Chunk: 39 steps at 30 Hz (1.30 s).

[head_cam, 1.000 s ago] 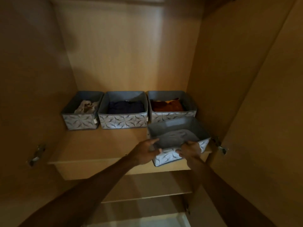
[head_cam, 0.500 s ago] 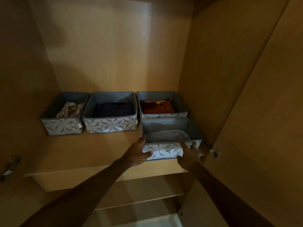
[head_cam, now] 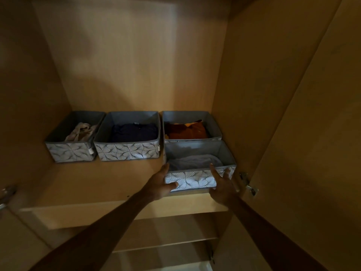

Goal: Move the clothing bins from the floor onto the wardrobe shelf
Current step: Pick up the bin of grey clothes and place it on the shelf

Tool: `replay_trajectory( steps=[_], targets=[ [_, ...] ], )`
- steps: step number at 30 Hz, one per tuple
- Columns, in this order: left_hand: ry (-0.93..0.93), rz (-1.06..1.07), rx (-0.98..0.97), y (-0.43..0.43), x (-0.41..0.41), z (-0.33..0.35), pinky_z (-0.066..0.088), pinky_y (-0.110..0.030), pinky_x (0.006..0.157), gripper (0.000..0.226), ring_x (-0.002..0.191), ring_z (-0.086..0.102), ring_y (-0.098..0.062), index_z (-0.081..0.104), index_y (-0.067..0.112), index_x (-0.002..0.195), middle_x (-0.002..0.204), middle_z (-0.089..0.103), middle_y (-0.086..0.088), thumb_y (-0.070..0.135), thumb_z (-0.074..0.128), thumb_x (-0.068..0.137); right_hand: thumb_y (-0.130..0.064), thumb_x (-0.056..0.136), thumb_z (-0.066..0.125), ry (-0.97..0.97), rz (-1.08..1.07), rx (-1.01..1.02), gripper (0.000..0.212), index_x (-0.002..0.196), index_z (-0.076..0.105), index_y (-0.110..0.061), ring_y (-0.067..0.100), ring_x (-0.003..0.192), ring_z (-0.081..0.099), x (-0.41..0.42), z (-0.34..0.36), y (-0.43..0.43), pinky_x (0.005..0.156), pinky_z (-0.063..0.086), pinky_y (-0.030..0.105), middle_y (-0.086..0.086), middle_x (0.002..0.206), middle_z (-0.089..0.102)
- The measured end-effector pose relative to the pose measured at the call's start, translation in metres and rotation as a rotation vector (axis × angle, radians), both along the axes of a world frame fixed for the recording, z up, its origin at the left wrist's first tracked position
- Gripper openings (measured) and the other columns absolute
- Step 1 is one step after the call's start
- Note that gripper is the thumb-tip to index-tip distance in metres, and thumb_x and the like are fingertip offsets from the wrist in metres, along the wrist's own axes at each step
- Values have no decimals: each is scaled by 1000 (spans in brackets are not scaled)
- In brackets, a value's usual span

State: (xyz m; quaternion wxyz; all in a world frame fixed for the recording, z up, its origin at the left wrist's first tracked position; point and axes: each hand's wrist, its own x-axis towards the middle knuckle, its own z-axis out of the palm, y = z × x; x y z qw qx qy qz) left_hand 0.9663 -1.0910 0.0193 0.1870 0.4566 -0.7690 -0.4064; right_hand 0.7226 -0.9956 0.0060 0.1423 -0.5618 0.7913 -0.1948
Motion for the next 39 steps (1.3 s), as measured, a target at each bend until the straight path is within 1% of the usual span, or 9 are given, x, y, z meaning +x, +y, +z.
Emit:
replay_trajectory(
  steps=[3, 6, 10, 14, 18, 23, 29, 35, 39],
  targets=[
    [32, 13, 15, -2, -4, -1, 28, -33, 117, 100, 144, 29, -18, 12, 19, 155, 160, 25, -3, 37, 76, 80, -20, 86, 64, 2, 17, -12, 104, 139, -19, -55, 48, 126, 48, -3, -1, -2, 95, 52, 44, 29, 155, -18],
    [28, 17, 9, -3, -4, -1, 29, -34, 117, 101, 143, 31, -18, 11, 21, 155, 159, 26, -1, 38, 76, 79, -17, 86, 63, -4, 23, -37, 103, 142, -17, -51, 48, 133, 40, -4, -1, -4, 93, 52, 38, 29, 155, -19],
    [-95, -7, -166, 9, 1, -2, 33, -38, 115, 97, 143, 32, -21, 6, 24, 155, 164, 5, -3, 46, 67, 83, -13, 87, 64, -36, 11, -59, 103, 148, -11, -47, 45, 135, 39, 1, -3, 1, 77, 47, 23, 25, 155, -24],
    [-216, -15, -430, 34, 4, -14, 40, -37, 109, 89, 141, 36, -27, 2, 25, 155, 163, -14, -3, 45, 57, 88, -18, 87, 67, -49, 42, -89, 108, 139, -21, -53, 43, 133, 42, 5, -6, 9, 95, 49, 37, 27, 154, -22],
    [-205, -32, -428, 42, 2, -20, 35, -32, 111, 97, 148, 20, -23, -10, 24, 154, 160, -25, 2, 43, 59, 88, -20, 86, 68, -50, 55, -123, 106, 140, -18, -53, 43, 140, 30, 6, -8, 11, 99, 46, 39, 27, 155, -20],
    [-156, -45, -451, 43, -7, -14, 28, -21, 106, 97, 148, 20, -22, -4, 17, 155, 162, -18, -2, 43, 61, 87, -23, 87, 67, -18, 29, -90, 103, 143, -15, -51, 42, 141, 29, 1, -2, 12, 101, 45, 41, 26, 158, -12],
    [-160, -32, -460, 47, -10, -16, 30, -22, 106, 94, 148, 19, -19, -2, 19, 155, 160, -22, 3, 43, 59, 88, -26, 88, 67, -7, 11, -63, 94, 151, -2, -38, 42, 144, 23, 1, 4, 20, 105, 40, 42, 21, 160, -8],
    [-166, -21, -457, 43, -2, -18, 43, -34, 106, 90, 147, 24, -17, 0, 24, 155, 161, -20, 9, 39, 59, 88, -36, 84, 70, -31, 2, -63, 93, 153, 7, -34, 40, 143, 25, 9, 4, 20, 108, 36, 47, 21, 160, -6],
    [-136, -22, -465, 43, -2, -21, 41, -28, 103, 91, 146, 26, -17, 1, 23, 155, 162, -18, 8, 39, 60, 87, -40, 82, 70, -24, -17, -45, 94, 151, 6, -38, 42, 144, 23, 9, 2, 18, 109, 36, 55, 20, 161, -2]
  ],
)
